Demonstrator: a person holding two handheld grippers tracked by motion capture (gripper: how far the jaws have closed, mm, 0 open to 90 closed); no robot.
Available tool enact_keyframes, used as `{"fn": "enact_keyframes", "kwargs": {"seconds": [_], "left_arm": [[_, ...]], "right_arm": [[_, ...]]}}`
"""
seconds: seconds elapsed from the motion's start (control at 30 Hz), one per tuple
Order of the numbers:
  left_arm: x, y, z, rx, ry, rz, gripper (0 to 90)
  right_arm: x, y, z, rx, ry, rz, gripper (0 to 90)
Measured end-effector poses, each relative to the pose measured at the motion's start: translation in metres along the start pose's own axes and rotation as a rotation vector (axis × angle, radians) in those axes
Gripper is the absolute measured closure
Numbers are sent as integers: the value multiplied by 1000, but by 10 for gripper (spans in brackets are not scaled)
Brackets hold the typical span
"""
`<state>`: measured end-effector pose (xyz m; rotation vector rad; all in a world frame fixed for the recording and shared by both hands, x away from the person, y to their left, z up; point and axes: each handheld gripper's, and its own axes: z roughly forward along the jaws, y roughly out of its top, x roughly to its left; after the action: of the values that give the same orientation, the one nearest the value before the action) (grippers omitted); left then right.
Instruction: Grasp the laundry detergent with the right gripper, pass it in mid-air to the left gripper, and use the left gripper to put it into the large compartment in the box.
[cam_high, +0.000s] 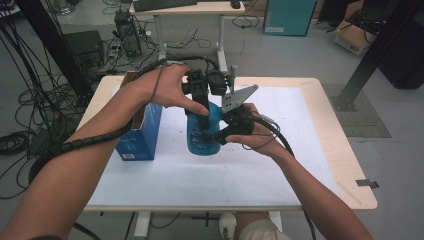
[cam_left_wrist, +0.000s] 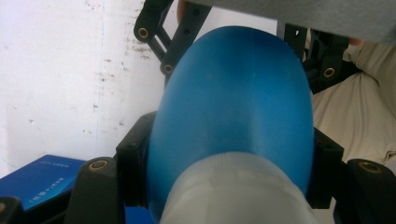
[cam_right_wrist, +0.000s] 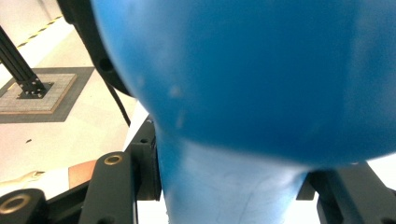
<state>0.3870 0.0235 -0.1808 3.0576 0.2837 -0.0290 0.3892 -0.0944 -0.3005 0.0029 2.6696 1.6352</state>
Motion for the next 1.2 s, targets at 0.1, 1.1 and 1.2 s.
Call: {"fn": "enact_keyframes", "kwargs": {"seconds": [0.1,1.1,1.2], "left_arm": [[0,1,0,-3,6,7,357],[1,2,7,38,-3,13,364],[1,3,7,41,-9,11,365]], "right_arm": [[-1,-1,0,-5,-3,-3,437],[-1,-5,5,9,4,-13,431],[-2,-5,5,8,10,-13,430]]}}
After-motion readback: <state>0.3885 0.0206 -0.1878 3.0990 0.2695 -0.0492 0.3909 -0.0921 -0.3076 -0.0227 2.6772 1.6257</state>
